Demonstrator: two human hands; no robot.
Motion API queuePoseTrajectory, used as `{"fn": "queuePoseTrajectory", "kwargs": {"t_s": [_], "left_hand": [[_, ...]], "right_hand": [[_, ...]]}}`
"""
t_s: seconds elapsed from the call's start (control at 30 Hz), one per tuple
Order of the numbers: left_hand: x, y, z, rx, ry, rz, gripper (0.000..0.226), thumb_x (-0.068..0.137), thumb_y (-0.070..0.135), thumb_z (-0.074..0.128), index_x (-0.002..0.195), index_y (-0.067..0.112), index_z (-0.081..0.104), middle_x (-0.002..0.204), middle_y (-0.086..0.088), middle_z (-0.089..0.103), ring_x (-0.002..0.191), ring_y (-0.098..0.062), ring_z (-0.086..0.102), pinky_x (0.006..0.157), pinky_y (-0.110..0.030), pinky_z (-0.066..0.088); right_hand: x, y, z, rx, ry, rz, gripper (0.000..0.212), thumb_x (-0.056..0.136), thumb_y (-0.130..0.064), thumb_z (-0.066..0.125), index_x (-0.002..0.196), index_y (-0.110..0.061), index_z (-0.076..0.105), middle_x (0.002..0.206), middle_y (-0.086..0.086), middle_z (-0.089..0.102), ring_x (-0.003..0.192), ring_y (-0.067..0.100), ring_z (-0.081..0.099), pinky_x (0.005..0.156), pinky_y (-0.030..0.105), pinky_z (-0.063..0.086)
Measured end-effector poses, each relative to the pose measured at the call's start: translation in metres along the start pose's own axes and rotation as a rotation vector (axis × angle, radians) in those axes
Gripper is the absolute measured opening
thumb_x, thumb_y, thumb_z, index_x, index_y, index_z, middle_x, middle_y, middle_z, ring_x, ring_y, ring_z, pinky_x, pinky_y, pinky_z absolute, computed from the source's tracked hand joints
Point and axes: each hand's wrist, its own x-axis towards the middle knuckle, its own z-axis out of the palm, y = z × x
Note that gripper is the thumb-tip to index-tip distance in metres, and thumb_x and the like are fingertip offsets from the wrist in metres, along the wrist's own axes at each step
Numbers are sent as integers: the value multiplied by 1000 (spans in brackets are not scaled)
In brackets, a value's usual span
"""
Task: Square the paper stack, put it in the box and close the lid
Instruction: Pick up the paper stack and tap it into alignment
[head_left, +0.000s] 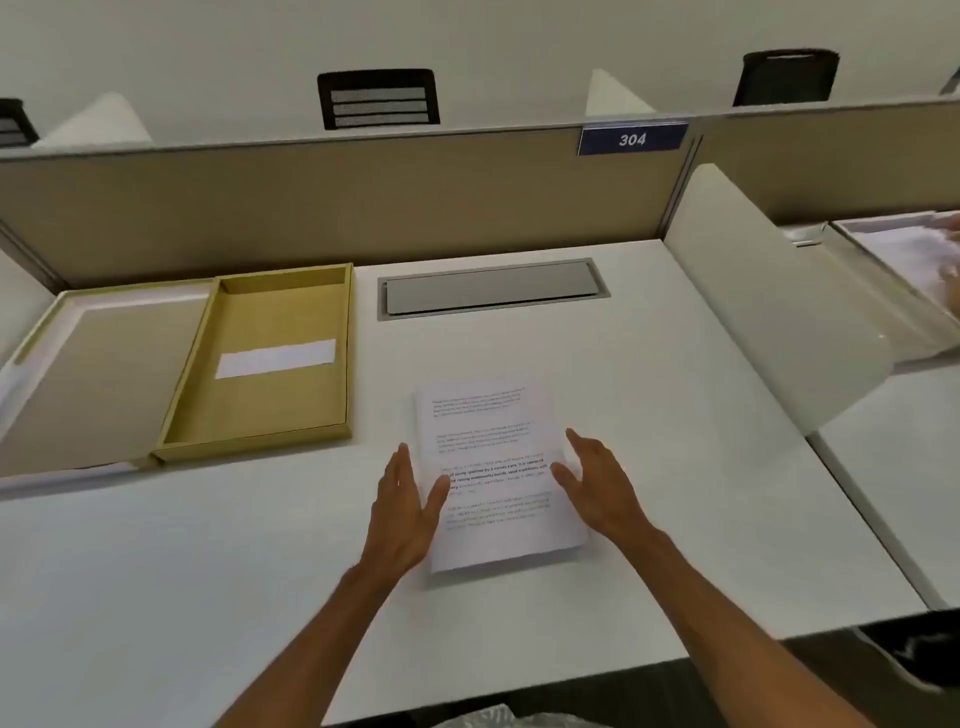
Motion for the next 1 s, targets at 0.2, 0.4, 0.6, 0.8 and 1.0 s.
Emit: {"fn": "queuePoseTrajectory", "kwargs": {"t_s": [0.2,0.4,0.6,0.8,1.0], "left_hand": [[0,6,19,-78,49,-256,33,97,34,52,98,3,63,93,-9,65,90,-29,63,72,-31,49],[9,17,16,-386,83,-520,33,92,31,58,96,-1,63,94,-13,66,82,-30,63,68,-32,48],[31,-1,13,-740,-1,-702,40,82,34,60,104,1,63,99,-21,72,87,-37,70,80,-47,58],[33,10,2,-748,-113,-697,33,91,27,55,110,1,62,92,-18,72,78,-32,67,69,-38,55],[37,18,7,-674,-86,-626,29,92,29,57,108,5,62,96,-15,72,82,-31,69,66,-35,54]], "right_hand": [[8,1,8,75,-37,231,43,95,-36,57,125,-5,58,117,13,60,103,27,60,83,30,45],[27,-8,9,274,-55,406,37,92,-43,59,80,-8,53,79,7,59,70,22,56,58,29,38],[48,-6,1,739,-59,664,44,83,-43,69,99,-2,63,92,14,70,65,25,64,50,25,46],[54,-12,-1,786,-133,675,43,81,-34,74,103,1,66,93,14,73,71,28,70,56,29,53],[54,-16,-3,709,-194,634,37,84,-24,74,110,0,64,95,15,74,75,28,71,54,30,53]]}}
